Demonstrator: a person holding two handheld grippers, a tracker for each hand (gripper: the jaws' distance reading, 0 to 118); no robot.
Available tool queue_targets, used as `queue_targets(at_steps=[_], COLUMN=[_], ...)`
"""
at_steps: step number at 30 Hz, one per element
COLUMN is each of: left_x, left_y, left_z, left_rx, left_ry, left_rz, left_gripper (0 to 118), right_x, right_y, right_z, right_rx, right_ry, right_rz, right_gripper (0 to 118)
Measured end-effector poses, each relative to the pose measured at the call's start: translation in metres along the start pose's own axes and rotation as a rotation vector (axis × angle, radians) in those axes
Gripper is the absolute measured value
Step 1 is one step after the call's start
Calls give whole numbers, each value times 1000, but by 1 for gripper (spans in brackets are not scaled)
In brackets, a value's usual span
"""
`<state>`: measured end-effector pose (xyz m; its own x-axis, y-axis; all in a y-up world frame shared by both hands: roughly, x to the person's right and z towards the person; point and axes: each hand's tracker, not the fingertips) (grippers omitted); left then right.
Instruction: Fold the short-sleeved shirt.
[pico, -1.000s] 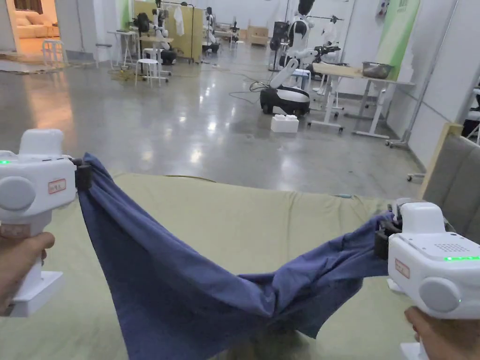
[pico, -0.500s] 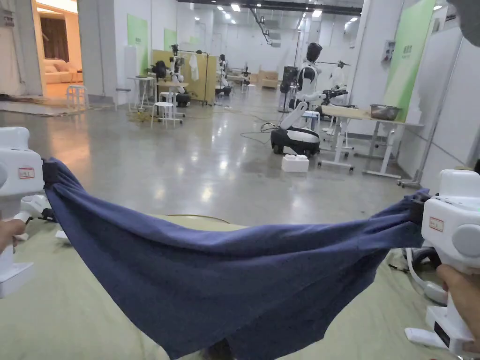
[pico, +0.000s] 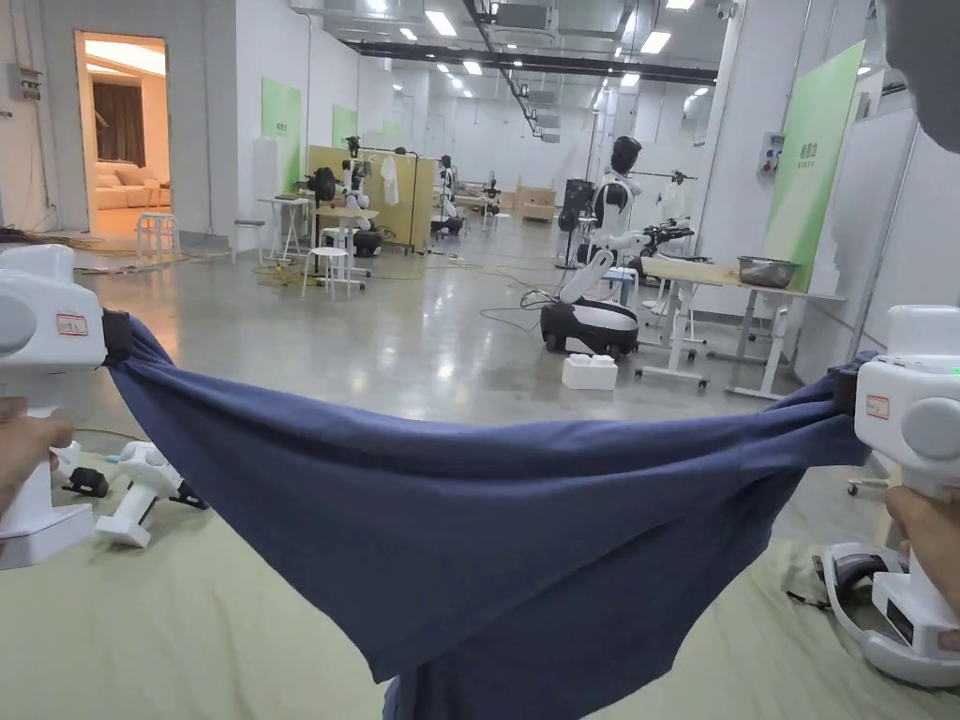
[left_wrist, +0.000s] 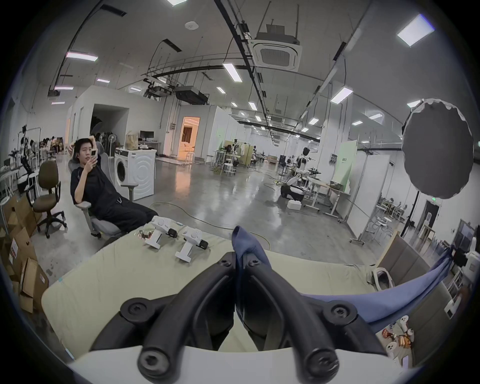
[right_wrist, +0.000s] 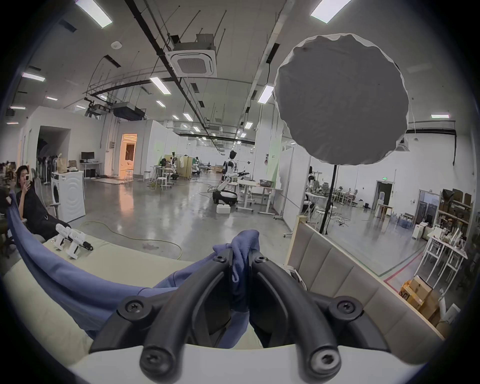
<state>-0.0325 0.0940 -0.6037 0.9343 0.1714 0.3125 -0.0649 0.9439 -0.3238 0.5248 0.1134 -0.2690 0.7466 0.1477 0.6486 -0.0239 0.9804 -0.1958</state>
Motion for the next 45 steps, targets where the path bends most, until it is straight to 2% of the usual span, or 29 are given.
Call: queue_targets(at_steps=[4, 8, 15, 19, 22, 26, 29, 32, 37, 43, 45], left_x=[-3, -6, -21, -37, -50, -65, -80, -98, -100, -112, -109], left_y=[-12, -52, -159, -228, -267, -302, -328, -354, -387, -408, -406], left_z=[-9, -15, 6, 35, 63, 97, 116, 128, 139, 130, 131], left_rx=[-10, -57, -138, -217, -255, -315, -375, -463, -606, -651, -651], left_ry=[2, 28, -8, -10, -13, -12, 15, 47, 80, 105, 116], left_rz=[-7, -66, -114, -90, -77, -108, -64, -20, -21, -21, -31], left_gripper=[7, 7, 7, 7, 7, 7, 7, 7, 7, 7, 13], right_x=[0, -4, -7, -9, -9, -4, -2, -2, -8, -9, -11], right_y=[-9, -39, -136, -198, -238, -278, -303, -332, -374, -401, -406], right_z=[-5, -4, 20, 53, 80, 122, 152, 172, 186, 191, 193], right_rx=[-7, -50, -132, -193, -227, -281, -331, -404, -498, -563, -586], right_ry=[4, 12, 32, 10, 4, 8, 11, 21, 30, 17, -8], right_rz=[-1, 7, 31, 99, 191, 202, 185, 201, 226, 211, 223], right_gripper=[13, 13, 13, 13, 13, 13, 13, 13, 13, 13, 14])
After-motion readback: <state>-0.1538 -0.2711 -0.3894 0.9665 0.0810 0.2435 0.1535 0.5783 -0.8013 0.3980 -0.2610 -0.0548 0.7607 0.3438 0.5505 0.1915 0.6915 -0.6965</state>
